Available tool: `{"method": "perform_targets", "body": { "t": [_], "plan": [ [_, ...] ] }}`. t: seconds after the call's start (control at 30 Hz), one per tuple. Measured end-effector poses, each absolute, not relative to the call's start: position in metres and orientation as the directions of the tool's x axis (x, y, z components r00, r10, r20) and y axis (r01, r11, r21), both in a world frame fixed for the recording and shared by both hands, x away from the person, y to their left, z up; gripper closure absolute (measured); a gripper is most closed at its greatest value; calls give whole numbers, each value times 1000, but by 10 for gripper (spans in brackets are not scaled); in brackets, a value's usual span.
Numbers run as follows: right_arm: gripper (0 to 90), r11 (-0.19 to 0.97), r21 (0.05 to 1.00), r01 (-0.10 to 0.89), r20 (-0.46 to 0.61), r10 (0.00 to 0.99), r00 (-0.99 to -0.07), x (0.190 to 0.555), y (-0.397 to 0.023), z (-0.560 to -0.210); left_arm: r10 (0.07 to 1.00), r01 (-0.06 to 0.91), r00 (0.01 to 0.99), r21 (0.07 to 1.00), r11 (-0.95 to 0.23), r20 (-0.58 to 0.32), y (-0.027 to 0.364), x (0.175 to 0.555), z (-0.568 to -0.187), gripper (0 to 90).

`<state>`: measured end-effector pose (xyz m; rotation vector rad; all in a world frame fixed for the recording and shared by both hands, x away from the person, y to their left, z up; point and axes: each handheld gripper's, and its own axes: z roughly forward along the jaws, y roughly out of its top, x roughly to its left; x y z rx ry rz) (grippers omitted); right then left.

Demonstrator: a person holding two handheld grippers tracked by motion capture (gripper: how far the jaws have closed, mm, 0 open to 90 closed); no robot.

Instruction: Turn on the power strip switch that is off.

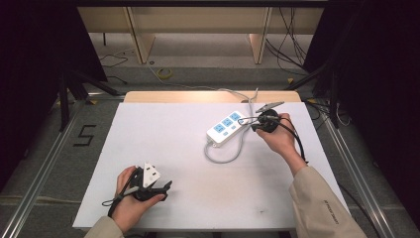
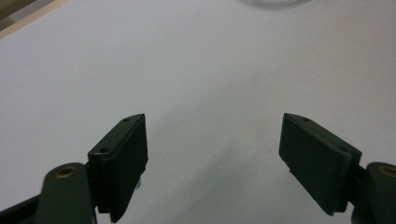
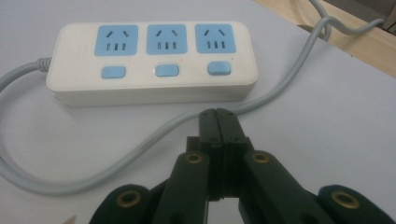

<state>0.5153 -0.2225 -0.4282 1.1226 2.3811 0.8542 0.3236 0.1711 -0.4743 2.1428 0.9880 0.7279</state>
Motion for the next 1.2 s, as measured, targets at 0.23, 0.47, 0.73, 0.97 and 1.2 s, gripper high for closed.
{"method": "perform_targets", "body": {
  "t": [0.23, 0.47, 0.73, 0.97, 1.2],
  "plan": [
    [900, 490, 664, 564, -69, 792, -607, 522, -219, -430, 805, 435, 557, 753, -493, 205, 171, 323, -474, 237],
    [900, 488, 659, 572, -65, 795, -603, 527, -217, -433, 804, 435, 558, 753, -493, 205, 172, 323, -475, 238],
    [900, 486, 664, 569, -67, 796, -602, 533, -214, -430, 804, 435, 558, 752, -494, 205, 172, 323, -474, 237],
    [900, 479, 665, 573, -61, 800, -597, 538, -213, -431, 806, 436, 556, 755, -490, 202, 171, 323, -475, 238],
    [900, 475, 662, 579, -59, 804, -592, 543, -212, -433, 802, 437, 561, 749, -499, 207, 172, 323, -474, 237]
  ]
}}
